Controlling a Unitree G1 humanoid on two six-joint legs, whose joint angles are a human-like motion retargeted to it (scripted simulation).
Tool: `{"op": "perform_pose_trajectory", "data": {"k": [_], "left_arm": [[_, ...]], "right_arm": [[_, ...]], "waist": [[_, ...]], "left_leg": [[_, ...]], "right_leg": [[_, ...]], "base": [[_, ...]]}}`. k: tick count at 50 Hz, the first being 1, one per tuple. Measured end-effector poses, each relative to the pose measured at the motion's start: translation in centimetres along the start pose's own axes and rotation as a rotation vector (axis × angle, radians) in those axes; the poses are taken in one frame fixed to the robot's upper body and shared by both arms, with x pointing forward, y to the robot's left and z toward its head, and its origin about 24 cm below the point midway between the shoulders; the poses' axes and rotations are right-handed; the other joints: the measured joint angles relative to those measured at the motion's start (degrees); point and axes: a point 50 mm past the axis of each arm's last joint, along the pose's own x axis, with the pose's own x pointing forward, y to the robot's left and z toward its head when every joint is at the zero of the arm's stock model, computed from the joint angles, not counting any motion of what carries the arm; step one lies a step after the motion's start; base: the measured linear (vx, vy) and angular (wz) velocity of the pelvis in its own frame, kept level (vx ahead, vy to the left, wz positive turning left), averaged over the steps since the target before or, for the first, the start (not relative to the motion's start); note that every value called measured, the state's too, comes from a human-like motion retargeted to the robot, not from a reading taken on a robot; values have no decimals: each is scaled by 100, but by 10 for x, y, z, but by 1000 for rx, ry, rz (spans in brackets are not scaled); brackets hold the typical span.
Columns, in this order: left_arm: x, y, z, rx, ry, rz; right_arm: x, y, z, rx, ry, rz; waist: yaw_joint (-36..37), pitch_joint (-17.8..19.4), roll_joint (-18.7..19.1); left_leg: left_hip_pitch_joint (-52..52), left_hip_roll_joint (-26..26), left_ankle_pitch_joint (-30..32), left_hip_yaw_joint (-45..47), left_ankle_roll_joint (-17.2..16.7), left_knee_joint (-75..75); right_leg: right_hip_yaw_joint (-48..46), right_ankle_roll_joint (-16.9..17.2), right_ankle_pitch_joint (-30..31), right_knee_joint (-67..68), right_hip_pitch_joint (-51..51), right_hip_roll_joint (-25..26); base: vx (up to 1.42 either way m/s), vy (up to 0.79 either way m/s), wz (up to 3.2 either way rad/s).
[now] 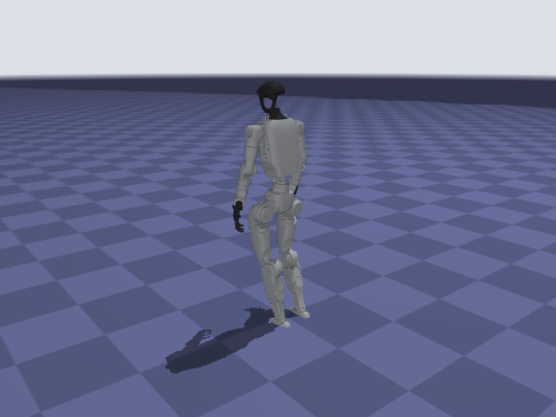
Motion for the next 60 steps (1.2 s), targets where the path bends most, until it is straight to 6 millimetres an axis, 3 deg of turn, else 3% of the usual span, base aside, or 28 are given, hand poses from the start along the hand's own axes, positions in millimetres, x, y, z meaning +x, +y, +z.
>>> {"op": "perform_pose_trajectory", "data": {"k": [60], "left_arm": [[-3, 15, -10, 13, 26, 56]], "right_arm": [[2, 20, -4, -6, 19, 70]], "waist": [[82, 112, -60]], "left_leg": [[125, 197, -282, -68, -97, 355]], "right_leg": [[-159, -49, 131, -567, 591, 212]], "base": [[0, 0, 0]]}}
